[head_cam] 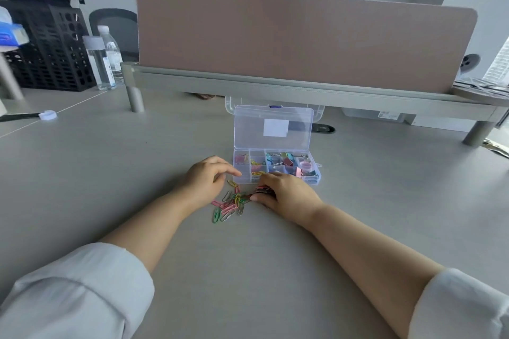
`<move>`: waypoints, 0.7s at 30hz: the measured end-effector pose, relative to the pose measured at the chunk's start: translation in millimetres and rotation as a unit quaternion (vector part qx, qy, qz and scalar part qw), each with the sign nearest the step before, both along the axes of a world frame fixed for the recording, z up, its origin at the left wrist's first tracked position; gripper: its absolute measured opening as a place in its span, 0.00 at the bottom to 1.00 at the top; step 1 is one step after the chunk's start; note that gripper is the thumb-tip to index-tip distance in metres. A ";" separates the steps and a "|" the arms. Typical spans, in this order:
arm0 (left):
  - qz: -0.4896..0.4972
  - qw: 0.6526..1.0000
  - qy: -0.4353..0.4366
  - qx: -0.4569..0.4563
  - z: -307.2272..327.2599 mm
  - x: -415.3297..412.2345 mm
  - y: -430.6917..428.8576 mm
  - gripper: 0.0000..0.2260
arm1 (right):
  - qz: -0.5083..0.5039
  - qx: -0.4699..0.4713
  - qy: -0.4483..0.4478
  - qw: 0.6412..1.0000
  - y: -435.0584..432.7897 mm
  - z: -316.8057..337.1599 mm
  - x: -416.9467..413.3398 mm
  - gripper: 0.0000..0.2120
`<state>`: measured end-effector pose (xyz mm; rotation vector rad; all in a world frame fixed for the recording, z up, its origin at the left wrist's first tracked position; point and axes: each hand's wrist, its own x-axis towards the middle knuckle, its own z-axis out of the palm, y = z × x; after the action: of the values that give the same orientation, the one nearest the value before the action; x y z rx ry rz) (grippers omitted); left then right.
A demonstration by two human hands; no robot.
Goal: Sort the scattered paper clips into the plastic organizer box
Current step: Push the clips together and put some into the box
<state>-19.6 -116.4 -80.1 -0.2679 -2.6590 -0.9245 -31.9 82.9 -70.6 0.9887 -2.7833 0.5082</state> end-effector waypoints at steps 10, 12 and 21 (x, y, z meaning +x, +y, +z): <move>-0.010 1.000 -0.015 0.022 5.0 2.2 1.1 0.18 | -0.019 -0.198 -0.085 0.976 -8.8 21.9 -16.8 0.12; -0.012 0.999 -0.023 0.021 4.5 2.3 0.7 0.19 | -0.052 -0.264 -0.124 0.955 -20.0 31.0 -28.3 0.12; -0.003 0.999 -0.011 0.036 5.1 4.7 -4.7 0.18 | -0.089 -0.479 -0.213 0.847 -82.0 24.0 -57.4 0.14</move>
<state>-15.0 -121.1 -75.0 -0.2497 -2.6404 -1.0285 -89.3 1.0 -46.6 0.3859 -2.2977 1.9965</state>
